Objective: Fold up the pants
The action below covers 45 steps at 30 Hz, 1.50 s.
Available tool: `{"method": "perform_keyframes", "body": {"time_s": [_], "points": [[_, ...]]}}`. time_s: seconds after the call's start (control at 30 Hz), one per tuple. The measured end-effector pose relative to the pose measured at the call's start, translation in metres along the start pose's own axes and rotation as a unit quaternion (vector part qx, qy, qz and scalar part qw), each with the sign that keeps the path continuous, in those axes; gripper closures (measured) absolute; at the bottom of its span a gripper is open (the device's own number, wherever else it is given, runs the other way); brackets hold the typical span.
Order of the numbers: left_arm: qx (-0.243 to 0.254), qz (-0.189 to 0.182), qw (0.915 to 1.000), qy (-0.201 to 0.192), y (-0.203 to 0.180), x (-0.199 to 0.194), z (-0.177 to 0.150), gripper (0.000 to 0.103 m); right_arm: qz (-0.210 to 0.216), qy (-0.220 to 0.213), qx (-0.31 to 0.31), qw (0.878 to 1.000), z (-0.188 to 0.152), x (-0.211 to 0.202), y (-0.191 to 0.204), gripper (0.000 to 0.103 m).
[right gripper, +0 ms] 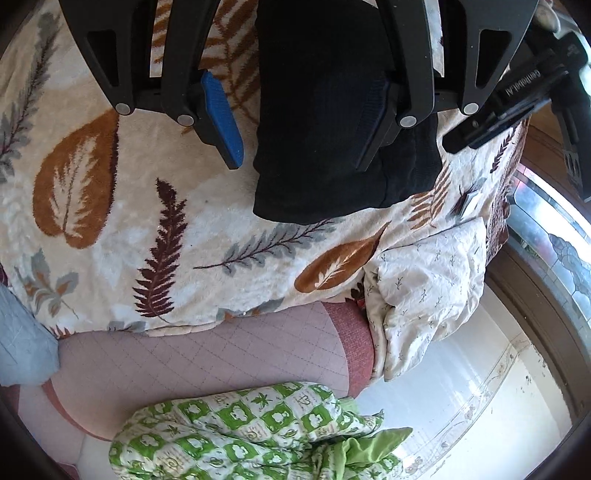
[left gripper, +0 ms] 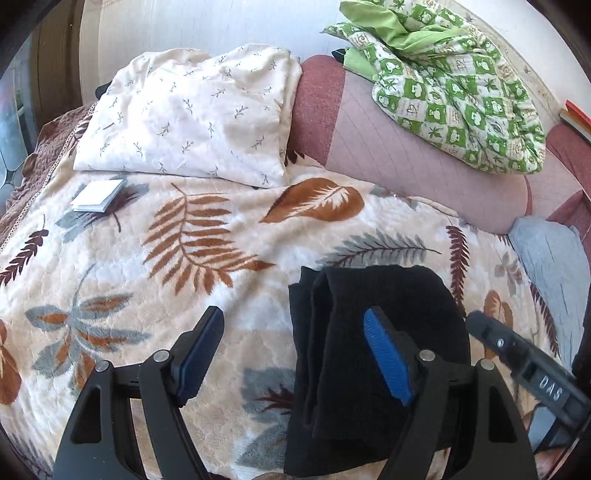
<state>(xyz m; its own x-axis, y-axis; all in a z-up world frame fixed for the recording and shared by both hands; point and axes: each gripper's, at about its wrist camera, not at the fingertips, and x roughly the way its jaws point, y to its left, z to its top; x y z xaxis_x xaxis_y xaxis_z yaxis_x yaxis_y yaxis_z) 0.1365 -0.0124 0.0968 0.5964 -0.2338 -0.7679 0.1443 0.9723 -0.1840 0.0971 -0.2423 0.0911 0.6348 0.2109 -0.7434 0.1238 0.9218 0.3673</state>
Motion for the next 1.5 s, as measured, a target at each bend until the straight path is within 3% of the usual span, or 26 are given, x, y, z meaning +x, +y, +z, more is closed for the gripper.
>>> {"method": "perform_keyframes", "body": {"time_s": [0.2, 0.33, 0.47, 0.67, 0.77, 0.9, 1.03, 1.1, 1.27, 1.5], "points": [[0.030, 0.073, 0.9964, 0.031, -0.012, 0.036, 0.006, 0.025, 0.000, 0.012, -0.022, 1.000, -0.012, 0.012, 0.017, 0.037], [0.020, 0.080, 0.9953, 0.051, -0.002, 0.054, 0.002, 0.025, -0.023, 0.027, -0.035, 0.999, -0.019, 0.028, 0.018, 0.035], [0.013, 0.086, 0.9953, 0.043, 0.006, 0.040, 0.005, 0.025, -0.022, 0.047, -0.026, 0.998, -0.020, 0.035, 0.014, 0.032], [0.035, 0.121, 0.9900, -0.065, 0.001, -0.046, -0.009, 0.025, 0.006, 0.013, -0.016, 1.000, -0.027, -0.018, 0.017, 0.031], [0.035, 0.108, 0.9884, -0.100, -0.005, -0.094, -0.033, 0.024, -0.005, -0.002, -0.034, 0.999, -0.044, -0.046, 0.025, 0.031], [0.038, 0.103, 0.9797, -0.167, -0.021, -0.154, -0.071, 0.006, -0.019, -0.015, -0.046, 0.999, -0.079, -0.076, 0.029, 0.028], [0.048, 0.095, 0.9677, -0.229, -0.035, -0.191, -0.102, 0.000, -0.038, -0.018, -0.070, 0.997, -0.119, -0.090, 0.035, 0.028], [0.055, 0.093, 0.9681, -0.226, -0.041, -0.195, -0.108, 0.000, -0.043, -0.014, -0.081, 0.996, -0.133, -0.092, 0.038, 0.028], [0.029, 0.072, 0.9805, -0.180, -0.035, -0.183, -0.114, 0.000, -0.058, -0.012, -0.091, 0.994, -0.150, -0.096, 0.042, 0.027], [0.040, 0.085, 0.9839, -0.152, -0.032, -0.165, -0.127, 0.000, -0.068, -0.013, -0.093, 0.993, -0.155, -0.098, 0.042, 0.026]]}}
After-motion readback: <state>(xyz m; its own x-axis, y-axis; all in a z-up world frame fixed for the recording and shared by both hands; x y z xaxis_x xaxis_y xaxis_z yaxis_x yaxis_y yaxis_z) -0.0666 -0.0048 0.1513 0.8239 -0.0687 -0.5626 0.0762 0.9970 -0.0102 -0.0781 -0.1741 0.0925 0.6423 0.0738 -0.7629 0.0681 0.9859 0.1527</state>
